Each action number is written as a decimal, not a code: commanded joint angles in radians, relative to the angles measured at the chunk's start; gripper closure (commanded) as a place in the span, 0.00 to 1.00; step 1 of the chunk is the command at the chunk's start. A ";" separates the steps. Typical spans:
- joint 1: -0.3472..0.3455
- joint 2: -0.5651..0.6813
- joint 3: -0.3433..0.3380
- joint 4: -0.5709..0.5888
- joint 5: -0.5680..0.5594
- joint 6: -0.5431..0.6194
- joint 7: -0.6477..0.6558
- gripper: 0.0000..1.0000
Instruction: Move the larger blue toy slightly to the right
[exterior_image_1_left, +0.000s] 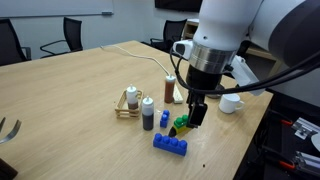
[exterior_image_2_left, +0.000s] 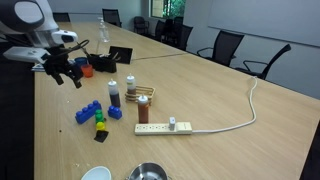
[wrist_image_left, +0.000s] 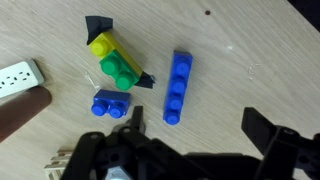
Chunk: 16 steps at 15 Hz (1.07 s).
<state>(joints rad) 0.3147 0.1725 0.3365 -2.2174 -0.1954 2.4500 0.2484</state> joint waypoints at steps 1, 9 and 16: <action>-0.010 0.064 -0.004 0.028 0.120 0.021 -0.162 0.00; 0.013 0.146 -0.033 0.055 0.103 0.026 -0.202 0.00; 0.022 0.156 -0.042 0.058 0.085 0.040 -0.182 0.00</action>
<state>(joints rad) 0.3155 0.3210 0.3160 -2.1635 -0.1012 2.4785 0.0531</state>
